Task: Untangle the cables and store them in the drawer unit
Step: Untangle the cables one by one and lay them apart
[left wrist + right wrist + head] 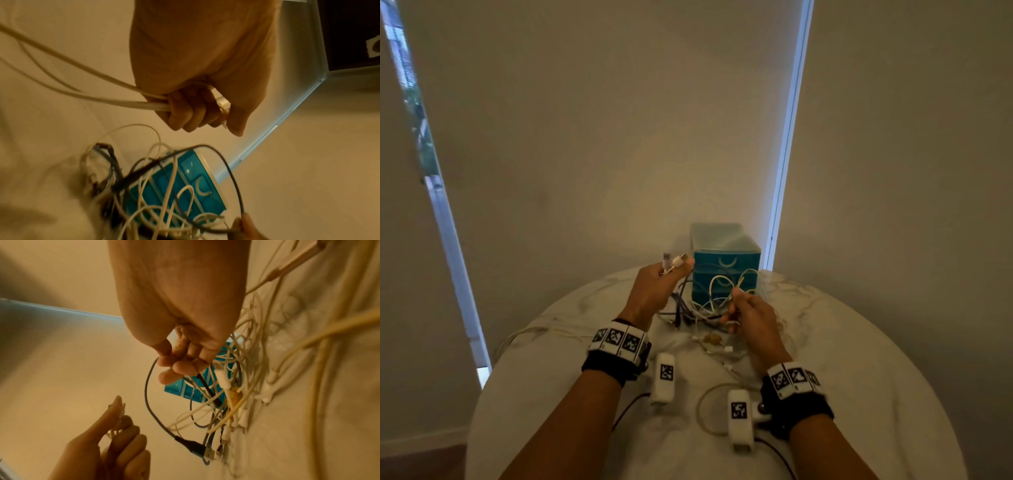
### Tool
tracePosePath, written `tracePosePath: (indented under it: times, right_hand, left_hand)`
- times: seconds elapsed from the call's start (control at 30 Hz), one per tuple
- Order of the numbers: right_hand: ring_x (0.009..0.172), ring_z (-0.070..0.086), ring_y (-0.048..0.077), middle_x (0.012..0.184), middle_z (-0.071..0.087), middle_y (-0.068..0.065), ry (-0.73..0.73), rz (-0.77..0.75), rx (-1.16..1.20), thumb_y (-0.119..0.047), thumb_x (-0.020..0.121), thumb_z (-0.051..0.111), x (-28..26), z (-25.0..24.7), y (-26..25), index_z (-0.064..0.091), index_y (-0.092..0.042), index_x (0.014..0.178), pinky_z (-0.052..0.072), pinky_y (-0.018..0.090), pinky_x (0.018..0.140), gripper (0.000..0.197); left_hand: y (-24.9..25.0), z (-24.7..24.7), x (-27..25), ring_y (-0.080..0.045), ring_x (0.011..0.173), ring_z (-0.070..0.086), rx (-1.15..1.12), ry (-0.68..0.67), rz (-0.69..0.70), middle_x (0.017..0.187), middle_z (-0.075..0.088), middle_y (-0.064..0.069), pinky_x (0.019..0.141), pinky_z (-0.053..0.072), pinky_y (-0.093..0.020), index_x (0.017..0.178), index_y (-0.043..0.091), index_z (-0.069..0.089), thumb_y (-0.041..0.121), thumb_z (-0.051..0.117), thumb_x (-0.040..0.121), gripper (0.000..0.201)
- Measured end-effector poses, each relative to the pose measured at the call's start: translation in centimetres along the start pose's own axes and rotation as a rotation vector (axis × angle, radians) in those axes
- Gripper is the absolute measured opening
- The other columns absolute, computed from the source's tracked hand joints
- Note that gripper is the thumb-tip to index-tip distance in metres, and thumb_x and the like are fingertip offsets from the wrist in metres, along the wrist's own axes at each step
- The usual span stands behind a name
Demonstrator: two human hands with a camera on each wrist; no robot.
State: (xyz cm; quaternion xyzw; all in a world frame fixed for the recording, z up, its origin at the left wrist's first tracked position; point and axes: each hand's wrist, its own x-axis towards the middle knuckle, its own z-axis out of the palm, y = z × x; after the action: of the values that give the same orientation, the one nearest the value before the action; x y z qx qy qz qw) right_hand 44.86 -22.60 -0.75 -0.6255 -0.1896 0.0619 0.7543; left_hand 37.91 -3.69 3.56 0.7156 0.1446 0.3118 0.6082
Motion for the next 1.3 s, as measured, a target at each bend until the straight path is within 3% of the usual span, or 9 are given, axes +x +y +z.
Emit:
tracePosePath:
  times: [0.13, 0.23, 0.3, 0.47, 0.67, 0.87, 1.07, 1.2, 1.3]
  right_hand:
    - [0.062, 0.065, 0.014, 0.068, 0.066, 0.001, -0.006, -0.065, 0.015, -0.028, 0.107, 0.062, -0.1, 0.3, 0.0, 0.068, -0.007, 0.094, 0.052, 0.025, 0.053, 0.026]
    - [0.064, 0.063, 0.014, 0.075, 0.067, 0.005, -0.045, -0.076, 0.028, -0.029, 0.104, 0.068, -0.5, 0.3, 0.0, 0.071, -0.006, 0.107, 0.051, 0.024, 0.054, 0.023]
    - [0.064, 0.063, 0.016, 0.077, 0.068, 0.006, -0.122, -0.052, 0.0, -0.028, 0.102, 0.071, -0.9, 0.4, -0.1, 0.073, -0.007, 0.108, 0.05, 0.024, 0.054, 0.022]
    - [0.061, 0.06, 0.018, 0.082, 0.073, 0.015, -0.343, 0.065, -0.206, -0.029, 0.099, 0.075, -1.7, 0.9, 0.6, 0.079, -0.011, 0.105, 0.045, 0.026, 0.052, 0.019]
    - [0.064, 0.061, 0.015, 0.088, 0.073, 0.007, -0.054, 0.031, 0.116, -0.039, 0.103, 0.066, -1.2, -0.2, -0.7, 0.08, -0.009, 0.11, 0.045, 0.029, 0.056, 0.034]
    - [0.1, 0.078, 0.032, 0.111, 0.08, 0.019, -0.047, 0.12, 0.267, -0.04, 0.101, 0.069, -1.1, -0.7, -0.8, 0.079, -0.006, 0.112, 0.057, 0.049, 0.094, 0.038]
    - [0.093, 0.08, 0.027, 0.112, 0.08, 0.015, -0.117, 0.094, 0.266, -0.029, 0.102, 0.069, -1.4, -0.8, -1.0, 0.076, -0.004, 0.117, 0.066, 0.041, 0.073, 0.03]
    - [0.12, 0.072, 0.03, 0.12, 0.079, 0.012, -0.086, 0.05, 0.298, -0.017, 0.1, 0.071, -0.8, -1.6, -0.7, 0.073, -0.007, 0.128, 0.057, 0.047, 0.106, 0.03]
    - [0.119, 0.072, 0.027, 0.124, 0.077, 0.014, -0.073, 0.052, 0.411, -0.008, 0.1, 0.069, -0.4, -2.0, -1.0, 0.069, -0.006, 0.134, 0.058, 0.039, 0.103, 0.034]
  left_hand:
    - [-1.2, 1.0, -0.4, -0.011, 0.046, 0.032, -0.007, -0.094, -0.097, 0.055, 0.039, 0.006, 0.048, 0.026, -0.027, 0.073, 0.019, 0.055, 0.064, 0.08, 0.084, 0.052]
    - [-1.7, 0.5, -0.7, -0.01, 0.047, 0.029, -0.106, -0.107, -0.151, 0.056, 0.043, 0.006, 0.048, 0.021, -0.027, 0.086, 0.013, 0.077, 0.075, 0.068, 0.087, 0.063]
    - [-1.8, 0.1, -1.0, -0.008, 0.048, 0.034, -0.111, -0.084, -0.139, 0.063, 0.061, 0.004, 0.047, 0.024, -0.025, 0.103, 0.029, 0.084, 0.081, 0.061, 0.088, 0.059]
    - [-1.5, 0.1, -1.8, 0.002, 0.053, 0.053, -0.142, 0.056, 0.04, 0.095, 0.082, -0.002, 0.054, 0.04, -0.02, 0.105, 0.022, 0.083, 0.049, 0.072, 0.098, 0.03]
    - [-1.5, 0.2, -2.4, 0.004, 0.058, 0.055, -0.012, -0.202, 0.161, 0.082, 0.073, 0.006, 0.053, 0.039, -0.011, 0.114, 0.026, 0.083, 0.035, 0.07, 0.101, 0.02]
    - [-1.5, 1.3, -3.4, -0.01, 0.095, 0.076, 0.172, -0.639, 0.227, 0.099, 0.082, 0.004, 0.086, 0.056, -0.02, 0.105, 0.012, 0.084, 0.017, 0.076, 0.097, 0.012]
    - [-2.0, 0.8, -3.1, -0.017, 0.105, 0.076, 0.253, -0.795, 0.228, 0.102, 0.082, -0.003, 0.101, 0.057, -0.032, 0.114, 0.015, 0.082, 0.026, 0.076, 0.098, 0.021]
    - [-2.2, 0.8, -2.9, -0.02, 0.114, 0.075, 0.299, -0.882, 0.227, 0.113, 0.081, -0.002, 0.108, 0.055, -0.041, 0.114, 0.011, 0.082, 0.024, 0.078, 0.097, 0.022]
    - [-1.7, 0.7, -3.2, -0.007, 0.105, 0.075, 0.279, -0.774, 0.192, 0.11, 0.081, 0.009, 0.092, 0.059, -0.023, 0.124, 0.019, 0.078, 0.023, 0.082, 0.094, 0.031]
